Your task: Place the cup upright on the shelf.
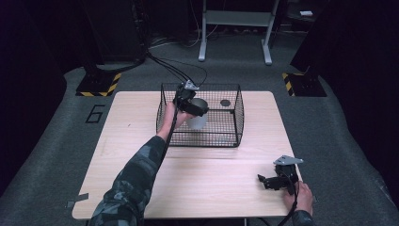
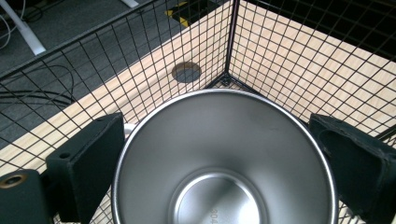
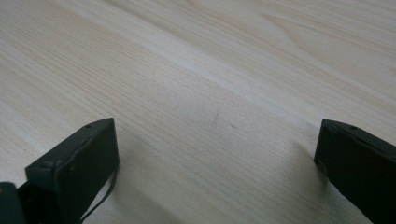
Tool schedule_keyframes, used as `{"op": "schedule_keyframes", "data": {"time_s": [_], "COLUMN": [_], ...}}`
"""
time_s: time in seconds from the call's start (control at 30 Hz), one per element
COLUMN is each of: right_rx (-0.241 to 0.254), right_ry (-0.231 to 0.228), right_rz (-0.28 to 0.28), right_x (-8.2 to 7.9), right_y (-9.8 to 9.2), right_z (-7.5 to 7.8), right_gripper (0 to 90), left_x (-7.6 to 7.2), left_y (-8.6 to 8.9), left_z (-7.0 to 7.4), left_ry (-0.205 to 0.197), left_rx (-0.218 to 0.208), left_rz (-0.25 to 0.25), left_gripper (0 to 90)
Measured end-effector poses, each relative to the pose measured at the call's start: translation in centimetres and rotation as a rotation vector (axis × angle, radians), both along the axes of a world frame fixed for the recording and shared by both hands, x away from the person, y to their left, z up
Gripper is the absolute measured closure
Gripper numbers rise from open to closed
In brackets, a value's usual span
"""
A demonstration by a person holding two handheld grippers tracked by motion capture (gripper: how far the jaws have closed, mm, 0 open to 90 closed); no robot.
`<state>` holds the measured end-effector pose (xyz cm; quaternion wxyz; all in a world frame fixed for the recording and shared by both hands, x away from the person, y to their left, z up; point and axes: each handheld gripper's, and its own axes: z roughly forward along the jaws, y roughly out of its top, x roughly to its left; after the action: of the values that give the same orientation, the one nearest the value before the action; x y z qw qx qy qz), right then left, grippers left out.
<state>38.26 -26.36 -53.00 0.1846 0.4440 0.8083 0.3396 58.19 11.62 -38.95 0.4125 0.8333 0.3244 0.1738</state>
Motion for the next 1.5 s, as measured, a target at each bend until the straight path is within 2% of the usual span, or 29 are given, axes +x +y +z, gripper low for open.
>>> {"op": "schedule_keyframes", "data": {"time_s": [0.77,0.8,0.93,1.1,1.2,1.5], "right_rx": [0.0,0.0,0.005,0.005,0.004,0.005], "right_ry": [0.0,0.0,-0.001,-0.001,0.0,0.0], "right_rz": [-0.001,0.0,-0.01,-0.01,-0.007,-0.008], "right_x": [0.0,0.0,0.0,0.0,0.0,0.0], "right_y": [0.0,0.0,0.1,0.1,0.0,0.0], "right_z": [0.0,0.0,0.0,0.0,0.0,0.0], "right_gripper": [0.0,0.0,0.0,0.0,0.0,0.0], "left_x": [1.7,1.7,1.9,2.2,2.3,2.6], "left_y": [-1.4,-1.5,-1.7,-2.0,-2.1,-2.5], "left_z": [-1.9,-2.0,-2.2,-2.7,-2.8,-3.1], "left_ry": [0.032,0.03,0.03,0.032,0.028,0.036], "left_rx": [0.065,0.057,0.078,0.079,0.1,0.102], "left_rz": [-0.023,-0.018,-0.033,-0.031,-0.043,-0.049], "left_gripper": [6.7,6.7,6.7,6.7,6.7,6.6]}}
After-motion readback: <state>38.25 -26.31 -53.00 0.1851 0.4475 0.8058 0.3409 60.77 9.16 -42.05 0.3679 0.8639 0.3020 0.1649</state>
